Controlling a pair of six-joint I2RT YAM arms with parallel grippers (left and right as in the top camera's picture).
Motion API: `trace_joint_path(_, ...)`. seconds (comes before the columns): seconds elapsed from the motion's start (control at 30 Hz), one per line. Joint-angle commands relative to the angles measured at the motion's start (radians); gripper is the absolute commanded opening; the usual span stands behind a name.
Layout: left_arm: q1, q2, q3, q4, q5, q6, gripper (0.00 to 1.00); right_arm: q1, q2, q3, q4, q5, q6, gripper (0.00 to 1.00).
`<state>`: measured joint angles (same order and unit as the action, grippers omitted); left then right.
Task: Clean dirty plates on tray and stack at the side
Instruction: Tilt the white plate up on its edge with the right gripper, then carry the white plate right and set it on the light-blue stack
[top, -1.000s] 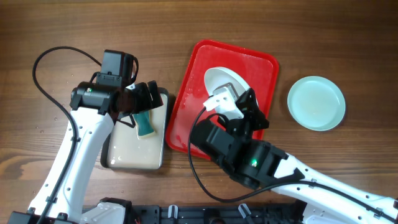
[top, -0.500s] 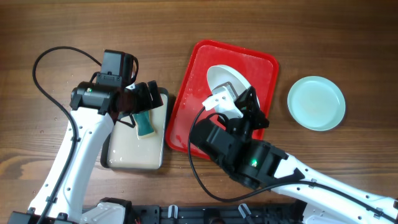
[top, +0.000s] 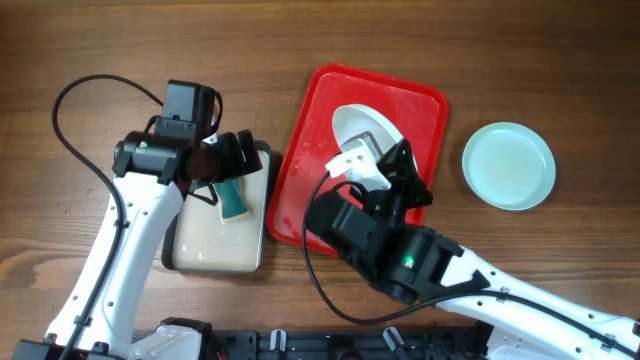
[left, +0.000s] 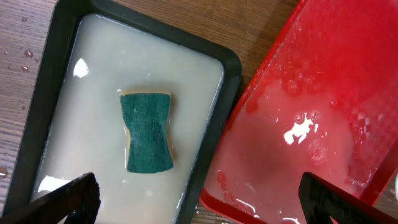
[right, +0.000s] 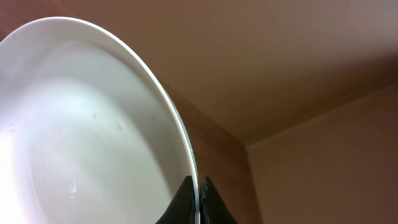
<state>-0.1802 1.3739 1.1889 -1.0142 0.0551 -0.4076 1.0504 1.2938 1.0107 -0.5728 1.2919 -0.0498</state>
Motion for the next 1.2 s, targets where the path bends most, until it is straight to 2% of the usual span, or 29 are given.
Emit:
trace_joint_path(0.0, 0.007, -0.005, 0.014, 0.0, 0.016, 0.008, 1.0, -0.024, -0.013, 0.025, 0.034, -0.109, 0.015, 0.04)
trace_joint_path(0.03, 0.007, -0.005, 0.014, -0.001, 0.016, 0.008, 1.0, -0.023, -0.013, 0.024, 0.029, -0.145, -0.06, 0.04)
trace_joint_path(0.07, 0.007, -0.005, 0.014, -0.001, 0.016, 0.008, 1.0, -0.027, -0.013, 0.02, 0.028, -0.053, -0.081, 0.04)
trace_joint_path(0.13, 0.007, -0.005, 0.014, -0.001, 0.016, 0.008, 1.0, -0.055, -0.013, 0.017, 0.051, 0.119, -0.014, 0.04)
trace_joint_path(0.2, 0.007, -0.005, 0.014, -0.001, 0.016, 0.008, 1.0, -0.063, -0.013, 0.017, 0.076, 0.056, -0.016, 0.04)
trace_joint_path(0.23, 0.007, -0.005, 0.014, -0.001, 0.016, 0.008, 1.0, -0.062, -0.013, 0.016, 0.071, -0.017, -0.076, 0.04)
trace_joint_path(0.27, 0.007, -0.005, 0.014, -0.001, 0.016, 0.008, 1.0, -0.069, -0.01, 0.013, 0.069, 0.003, -0.071, 0.04)
trace_joint_path(0.33, 0.007, -0.005, 0.014, -0.001, 0.016, 0.008, 1.0, -0.095, -0.008, 0.012, 0.071, -0.024, 0.035, 0.04)
trace_joint_path(0.4, 0.007, -0.005, 0.014, -0.001, 0.016, 0.008, 1.0, -0.109, -0.008, 0.012, 0.039, -0.124, 0.043, 0.04)
trace_joint_path(0.47, 0.007, -0.005, 0.014, -0.001, 0.016, 0.008, 1.0, -0.159, -0.014, 0.012, -0.019, -0.162, 0.229, 0.04)
trace_joint_path(0.53, 0.007, -0.005, 0.014, -0.001, 0.016, 0.008, 1.0, -0.269, -0.037, 0.013, -0.067, -0.443, 0.402, 0.04)
trace_joint_path(0.6, 0.007, -0.005, 0.014, -0.001, 0.016, 0.008, 1.0, -0.387, -0.057, 0.013, -0.079, -0.725, 0.493, 0.04)
trace_joint_path(0.67, 0.007, -0.005, 0.014, -0.001, 0.016, 0.008, 1.0, -0.546, -0.072, 0.013, -0.081, -0.99, 0.492, 0.04)
trace_joint_path(0.7, 0.007, -0.005, 0.014, -0.001, 0.016, 0.008, 1.0, -0.683, -0.078, 0.013, -0.095, -1.147, 0.46, 0.04)
trace_joint_path(0.77, 0.007, -0.005, 0.014, -0.001, 0.016, 0.008, 1.0, -0.93, -0.072, 0.012, -0.134, -1.308, 0.419, 0.04)
trace_joint_path(0.83, 0.007, -0.005, 0.014, -0.001, 0.016, 0.008, 1.0, -1.141, -0.051, 0.012, -0.155, -1.392, 0.386, 0.04)
trace_joint_path(0.93, 0.007, -0.005, 0.014, -0.001, 0.016, 0.008, 1.0, -1.43, 0.034, 0.012, -0.168, -1.402, 0.382, 0.04)
trace_joint_path(1.03, 0.007, -0.005, 0.014, 0.0, 0.016, 0.008, 1.0, -1.56, 0.162, 0.012, -0.176, -1.405, 0.382, 0.04)
trace_joint_path(1.13, 0.007, -0.005, 0.014, -0.001, 0.016, 0.008, 1.0, -1.566, 0.262, 0.012, -0.171, -1.404, 0.365, 0.06)
trace_joint_path(1.17, 0.007, -0.005, 0.014, -0.001, 0.016, 0.008, 1.0, -1.566, 0.285, 0.013, -0.163, -1.411, 0.366, 0.3)
